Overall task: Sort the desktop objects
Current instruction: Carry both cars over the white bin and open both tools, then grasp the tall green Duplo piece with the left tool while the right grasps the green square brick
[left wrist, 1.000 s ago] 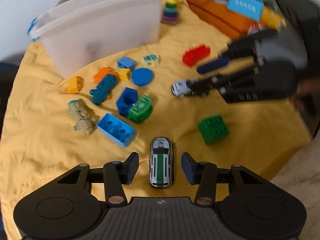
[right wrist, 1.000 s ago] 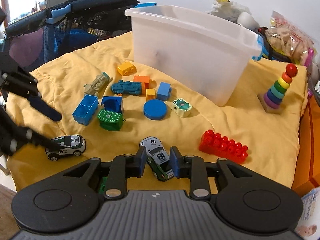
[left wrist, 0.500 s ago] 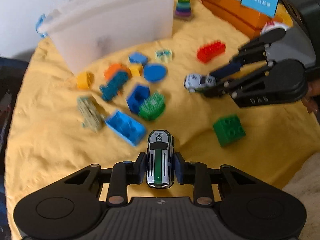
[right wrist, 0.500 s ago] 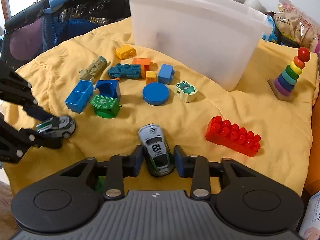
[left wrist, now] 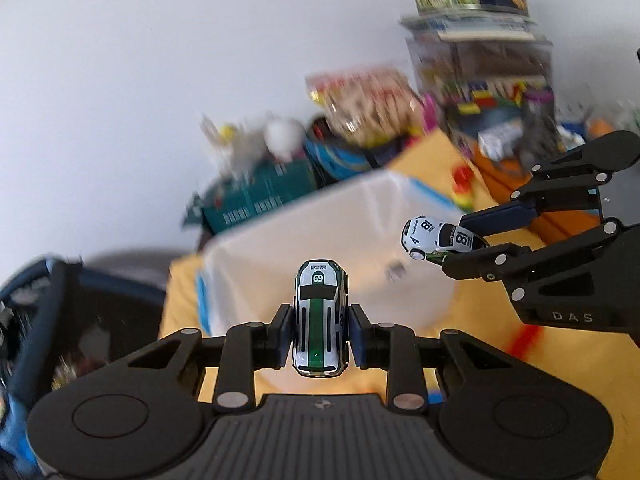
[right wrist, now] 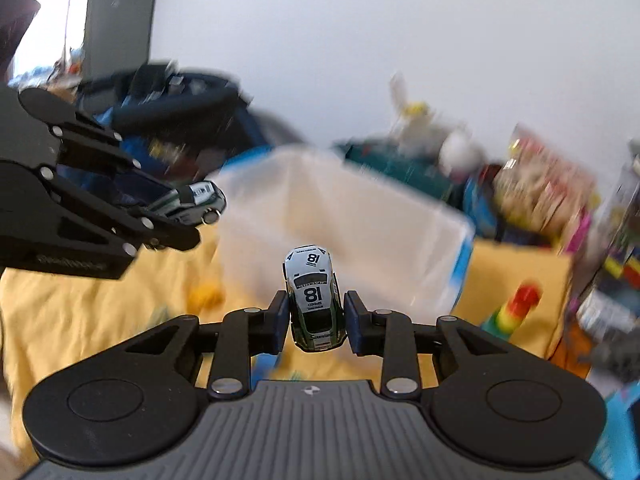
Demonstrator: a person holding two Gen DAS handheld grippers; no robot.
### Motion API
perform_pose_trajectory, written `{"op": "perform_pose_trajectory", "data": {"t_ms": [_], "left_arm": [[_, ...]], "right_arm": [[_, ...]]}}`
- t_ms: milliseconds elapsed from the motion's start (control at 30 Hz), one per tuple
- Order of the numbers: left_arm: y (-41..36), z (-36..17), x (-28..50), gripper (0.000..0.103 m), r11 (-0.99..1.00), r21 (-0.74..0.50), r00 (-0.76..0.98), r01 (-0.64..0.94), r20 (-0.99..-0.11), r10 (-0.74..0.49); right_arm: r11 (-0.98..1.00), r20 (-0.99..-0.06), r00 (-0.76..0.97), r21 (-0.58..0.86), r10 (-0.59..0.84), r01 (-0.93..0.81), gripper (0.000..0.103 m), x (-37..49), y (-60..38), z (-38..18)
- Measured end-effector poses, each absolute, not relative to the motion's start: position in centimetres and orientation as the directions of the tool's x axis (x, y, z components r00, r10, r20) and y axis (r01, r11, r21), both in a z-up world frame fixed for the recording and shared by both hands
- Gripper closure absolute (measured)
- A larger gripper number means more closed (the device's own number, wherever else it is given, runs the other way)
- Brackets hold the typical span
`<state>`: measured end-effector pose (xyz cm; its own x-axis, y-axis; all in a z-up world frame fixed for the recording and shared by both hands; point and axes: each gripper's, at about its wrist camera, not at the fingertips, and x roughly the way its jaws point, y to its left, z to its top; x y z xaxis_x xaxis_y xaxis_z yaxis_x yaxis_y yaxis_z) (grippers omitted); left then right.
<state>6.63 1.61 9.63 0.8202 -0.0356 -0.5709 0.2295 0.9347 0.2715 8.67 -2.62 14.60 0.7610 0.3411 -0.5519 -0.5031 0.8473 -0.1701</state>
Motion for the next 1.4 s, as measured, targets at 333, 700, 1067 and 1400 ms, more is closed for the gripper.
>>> {"op": "perform_pose_trajectory", "data": {"t_ms": [333, 700, 1067, 1400], "left_arm": [[2.9, 9.5, 15.7, 0.070, 0.958, 0.230, 0.807, 0.173, -0.590, -0.004], [5.0, 4.0, 19.5, 0.059, 0.967, 0.236, 0.707, 0.099, -0.700, 0.098], [5.2, 7.2, 16.0, 0.040, 0.952, 0.296, 0.764, 0.082, -0.632, 0.131], [5.3, 4.6, 5.7, 0.031, 0.976, 0.160, 0.708, 0.149, -0.707, 0.008]], "right_arm": [[0.916, -0.507, 0.822, -0.142, 0.259, -0.375, 0.070, 16.3, -2.1, 16.8], [0.931, -0.624, 0.763, -0.155, 0.168, -0.332, 0.069, 20.2, -0.1, 12.4], [0.924, -0.552, 0.807, -0.158, 0.209, -0.347, 0.059, 18.1, -0.7, 15.4], [0.921, -0.531, 0.787, -0.031, 0.313, -0.388, 0.050, 11.0, -3.7, 15.9]]}}
